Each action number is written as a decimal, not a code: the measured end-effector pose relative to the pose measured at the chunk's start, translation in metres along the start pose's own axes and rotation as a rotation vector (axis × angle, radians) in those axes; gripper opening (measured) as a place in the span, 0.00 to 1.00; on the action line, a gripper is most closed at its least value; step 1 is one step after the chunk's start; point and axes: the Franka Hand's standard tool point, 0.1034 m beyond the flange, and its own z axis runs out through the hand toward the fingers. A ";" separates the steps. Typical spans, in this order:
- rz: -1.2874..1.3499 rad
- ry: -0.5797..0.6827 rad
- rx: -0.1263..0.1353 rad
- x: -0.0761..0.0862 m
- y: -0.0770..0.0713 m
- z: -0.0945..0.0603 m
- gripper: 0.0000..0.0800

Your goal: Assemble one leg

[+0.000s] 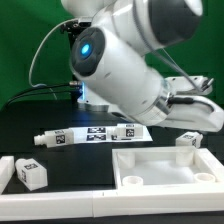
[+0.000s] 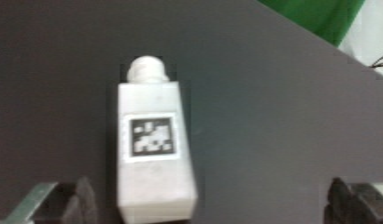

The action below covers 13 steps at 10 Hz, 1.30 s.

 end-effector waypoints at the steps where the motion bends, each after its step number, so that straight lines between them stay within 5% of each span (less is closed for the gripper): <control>1: 0.007 -0.028 0.001 0.004 0.003 0.001 0.81; 5: 0.015 -0.057 -0.009 0.006 0.006 0.009 0.81; 9: 0.039 -0.037 -0.034 0.009 0.018 0.049 0.81; 11: 0.040 -0.033 -0.029 0.011 0.017 0.046 0.81; 13: 0.040 -0.032 -0.028 0.011 0.017 0.045 0.50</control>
Offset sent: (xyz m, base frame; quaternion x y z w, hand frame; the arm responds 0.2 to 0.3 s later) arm 0.0000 0.0000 0.0000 0.0000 0.0000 0.0000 1.0000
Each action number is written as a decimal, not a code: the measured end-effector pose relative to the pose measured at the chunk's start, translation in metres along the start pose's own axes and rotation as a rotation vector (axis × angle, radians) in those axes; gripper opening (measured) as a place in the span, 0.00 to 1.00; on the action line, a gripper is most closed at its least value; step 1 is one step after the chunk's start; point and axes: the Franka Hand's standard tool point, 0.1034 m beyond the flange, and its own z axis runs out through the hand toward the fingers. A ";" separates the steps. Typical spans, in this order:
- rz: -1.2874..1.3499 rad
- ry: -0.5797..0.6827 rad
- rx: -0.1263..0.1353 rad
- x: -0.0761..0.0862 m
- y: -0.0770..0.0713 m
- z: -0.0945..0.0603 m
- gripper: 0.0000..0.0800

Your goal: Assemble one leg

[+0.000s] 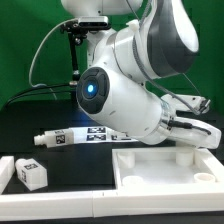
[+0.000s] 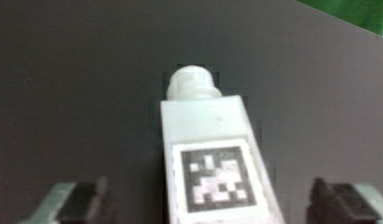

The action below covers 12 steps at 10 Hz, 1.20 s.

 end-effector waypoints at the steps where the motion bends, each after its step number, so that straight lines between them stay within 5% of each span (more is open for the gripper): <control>1: 0.000 0.001 0.000 0.000 0.000 0.000 0.50; 2: 0.000 0.001 0.001 0.000 0.000 0.000 0.35; 4: -0.008 -0.006 0.008 -0.004 0.001 -0.011 0.35; 7: -0.053 -0.011 0.042 -0.028 0.004 -0.079 0.35; 8: -0.079 0.034 0.031 -0.037 -0.002 -0.099 0.35; 12: -0.091 0.232 0.062 -0.032 -0.017 -0.105 0.36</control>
Offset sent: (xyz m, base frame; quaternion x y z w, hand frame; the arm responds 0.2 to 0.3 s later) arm 0.0017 -0.0244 0.0329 -0.0054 -0.0103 -0.0342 0.9993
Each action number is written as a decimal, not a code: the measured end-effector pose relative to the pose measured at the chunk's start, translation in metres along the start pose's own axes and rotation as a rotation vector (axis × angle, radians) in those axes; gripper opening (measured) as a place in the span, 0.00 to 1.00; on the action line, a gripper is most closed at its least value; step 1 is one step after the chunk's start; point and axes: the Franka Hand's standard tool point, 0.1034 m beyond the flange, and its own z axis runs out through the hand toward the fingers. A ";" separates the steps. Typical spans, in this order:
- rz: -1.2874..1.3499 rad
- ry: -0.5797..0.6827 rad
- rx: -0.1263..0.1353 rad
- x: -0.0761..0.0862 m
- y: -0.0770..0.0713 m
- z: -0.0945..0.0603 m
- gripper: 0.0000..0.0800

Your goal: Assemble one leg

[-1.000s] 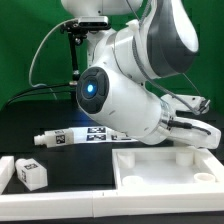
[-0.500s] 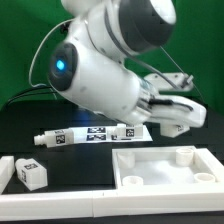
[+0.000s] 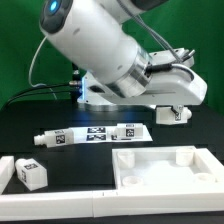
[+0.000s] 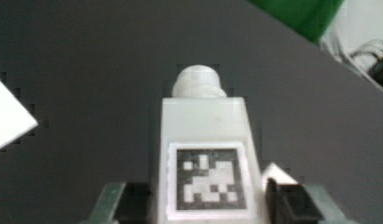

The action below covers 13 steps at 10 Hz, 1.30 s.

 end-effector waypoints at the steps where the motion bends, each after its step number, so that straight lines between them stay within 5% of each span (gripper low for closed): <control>1: -0.037 0.078 -0.034 0.004 0.001 -0.002 0.36; 3: -0.147 0.185 -0.060 0.007 -0.012 -0.045 0.36; 4: -0.219 0.274 -0.091 0.008 -0.030 -0.069 0.36; 5: -0.264 0.350 -0.091 0.006 -0.050 -0.080 0.36; 8: -0.282 0.543 -0.045 0.007 -0.060 -0.078 0.36; 9: -0.313 0.614 -0.057 0.013 -0.061 -0.077 0.36; 11: -0.423 0.752 -0.126 0.023 -0.068 -0.077 0.36; 13: -0.584 0.878 -0.214 0.025 -0.093 -0.090 0.36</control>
Offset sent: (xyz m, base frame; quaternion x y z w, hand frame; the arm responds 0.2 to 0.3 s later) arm 0.0684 -0.0368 0.0571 -0.0944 0.2052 -0.2211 0.9487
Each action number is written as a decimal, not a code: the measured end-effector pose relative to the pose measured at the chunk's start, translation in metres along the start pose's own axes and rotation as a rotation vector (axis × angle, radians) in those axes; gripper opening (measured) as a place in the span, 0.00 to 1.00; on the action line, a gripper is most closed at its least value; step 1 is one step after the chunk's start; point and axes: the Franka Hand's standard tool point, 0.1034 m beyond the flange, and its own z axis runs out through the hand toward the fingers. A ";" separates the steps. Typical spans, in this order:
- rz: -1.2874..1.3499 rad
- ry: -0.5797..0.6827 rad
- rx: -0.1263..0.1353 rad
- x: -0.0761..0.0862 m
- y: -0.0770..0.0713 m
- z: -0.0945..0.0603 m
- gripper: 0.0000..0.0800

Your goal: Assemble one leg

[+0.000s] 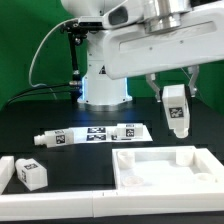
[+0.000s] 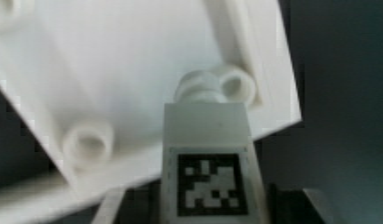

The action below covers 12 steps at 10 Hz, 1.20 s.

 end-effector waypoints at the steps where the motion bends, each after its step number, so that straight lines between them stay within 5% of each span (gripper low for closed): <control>1: -0.049 0.070 -0.005 0.001 -0.016 -0.001 0.36; 4: -0.070 0.216 0.050 -0.003 -0.029 0.002 0.36; 6: -0.160 0.207 0.029 -0.009 -0.030 0.014 0.36; 8: -0.286 0.219 -0.001 0.006 -0.029 0.020 0.36; 12: -0.327 0.215 -0.007 0.005 -0.028 0.026 0.36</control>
Offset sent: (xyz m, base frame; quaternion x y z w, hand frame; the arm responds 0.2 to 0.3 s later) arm 0.0000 0.0000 0.0000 0.0000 0.1938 0.0000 0.9810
